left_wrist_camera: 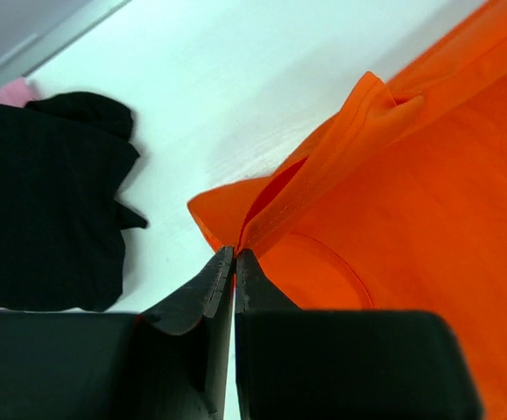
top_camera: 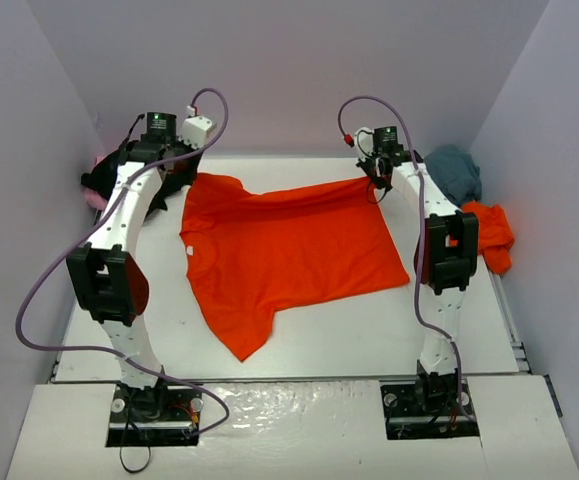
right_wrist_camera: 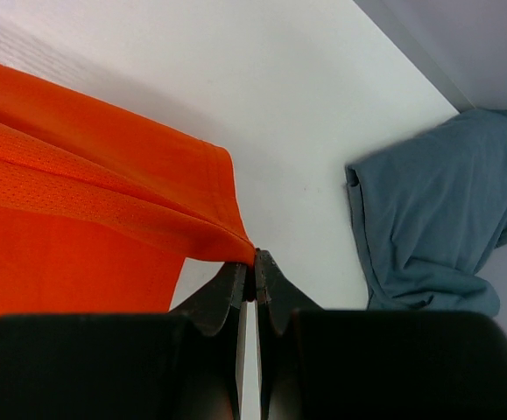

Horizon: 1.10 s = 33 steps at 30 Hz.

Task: Fold and stack the t-shirts
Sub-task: Fold the tshirt

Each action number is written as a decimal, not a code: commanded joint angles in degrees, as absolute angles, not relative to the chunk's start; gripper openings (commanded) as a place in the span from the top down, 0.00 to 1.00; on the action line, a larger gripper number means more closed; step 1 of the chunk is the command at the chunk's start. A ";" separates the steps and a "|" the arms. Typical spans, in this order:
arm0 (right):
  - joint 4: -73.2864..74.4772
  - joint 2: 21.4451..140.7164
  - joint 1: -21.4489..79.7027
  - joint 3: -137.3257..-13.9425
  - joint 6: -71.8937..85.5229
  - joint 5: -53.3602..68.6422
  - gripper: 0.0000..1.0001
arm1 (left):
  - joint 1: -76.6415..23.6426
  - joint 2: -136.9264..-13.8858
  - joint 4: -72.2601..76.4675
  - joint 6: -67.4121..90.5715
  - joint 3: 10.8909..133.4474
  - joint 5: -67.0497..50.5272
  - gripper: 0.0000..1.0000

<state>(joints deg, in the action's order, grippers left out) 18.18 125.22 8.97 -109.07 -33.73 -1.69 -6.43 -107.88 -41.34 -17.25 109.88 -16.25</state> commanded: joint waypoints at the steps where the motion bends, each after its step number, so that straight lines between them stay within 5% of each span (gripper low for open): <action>1: 15.91 118.06 8.61 -107.25 -36.12 -2.20 1.00 | -7.73 -102.22 -43.93 -18.11 108.91 -16.43 1.00; 33: 13.89 115.70 7.65 -101.10 -38.40 -1.39 1.00 | -14.38 -94.44 -59.05 -15.69 110.01 -17.10 1.00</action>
